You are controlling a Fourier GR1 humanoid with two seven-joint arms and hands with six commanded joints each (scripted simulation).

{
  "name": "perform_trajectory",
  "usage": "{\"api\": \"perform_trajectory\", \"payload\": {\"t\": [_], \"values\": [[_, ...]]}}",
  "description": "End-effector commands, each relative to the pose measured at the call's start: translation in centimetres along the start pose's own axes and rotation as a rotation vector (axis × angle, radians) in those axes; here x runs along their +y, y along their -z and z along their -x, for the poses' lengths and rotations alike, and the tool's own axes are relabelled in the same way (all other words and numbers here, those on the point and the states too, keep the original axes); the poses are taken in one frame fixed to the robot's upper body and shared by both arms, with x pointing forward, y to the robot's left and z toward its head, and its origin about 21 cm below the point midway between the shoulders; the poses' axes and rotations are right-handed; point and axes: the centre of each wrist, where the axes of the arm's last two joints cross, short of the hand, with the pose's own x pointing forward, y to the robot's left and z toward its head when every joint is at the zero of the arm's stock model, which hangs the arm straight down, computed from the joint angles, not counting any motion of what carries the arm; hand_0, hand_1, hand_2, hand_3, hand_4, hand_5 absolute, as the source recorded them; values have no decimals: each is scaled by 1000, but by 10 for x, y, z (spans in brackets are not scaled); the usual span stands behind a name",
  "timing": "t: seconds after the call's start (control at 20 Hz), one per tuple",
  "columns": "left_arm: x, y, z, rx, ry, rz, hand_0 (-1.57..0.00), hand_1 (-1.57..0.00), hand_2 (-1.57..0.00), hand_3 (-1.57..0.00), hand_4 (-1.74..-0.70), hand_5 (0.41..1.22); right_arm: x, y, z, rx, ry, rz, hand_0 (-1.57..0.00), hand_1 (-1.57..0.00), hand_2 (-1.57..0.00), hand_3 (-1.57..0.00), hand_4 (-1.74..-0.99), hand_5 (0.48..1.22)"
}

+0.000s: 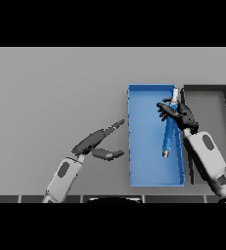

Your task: Pick up the blue pipe and place it into the blue bin.

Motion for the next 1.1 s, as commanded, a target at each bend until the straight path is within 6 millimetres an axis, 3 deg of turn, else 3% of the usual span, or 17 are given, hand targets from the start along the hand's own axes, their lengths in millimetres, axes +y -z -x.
{"api": "perform_trajectory", "payload": {"t": [0.0,0.15,0.35,0.5,0.7,0.85,1.05], "values": [[3,0,-1,2,0,-5,1,1,1,1,-920,493,-1,-2,0,33,9,21,-867,-820,-789,-232,-1405,1137],[4,-3,0,-1,-6,-3,1,1,1,1,-926,494,3,-9,-8,46,-120,-3,-443,-419,-404,-118,-1307,1068],[1,-1,0,-4,-9,-3,1,1,1,1,-927,495,6,-13,-8,67,-386,-41,-181,-171,-165,-48,-1219,870],[3,-1,1,0,-11,-5,1,1,1,1,-930,496,9,-15,-12,100,-482,-61,-92,-87,-84,-24,-1175,788],[2,-2,1,-10,-11,1,1,1,1,1,-931,497,8,-15,-9,113,-498,-73,-37,-35,-34,-9,-1110,736],[3,-4,3,-3,-7,-5,1,1,1,1,-930,495,13,-13,-8,100,-536,-92,-19,-17,-17,-4,-1084,714],[10,-3,5,10,0,-9,1,1,1,1,-930,495,7,-19,-10,90,-550,-102,-19,-17,-17,-4,-1084,714]]}}
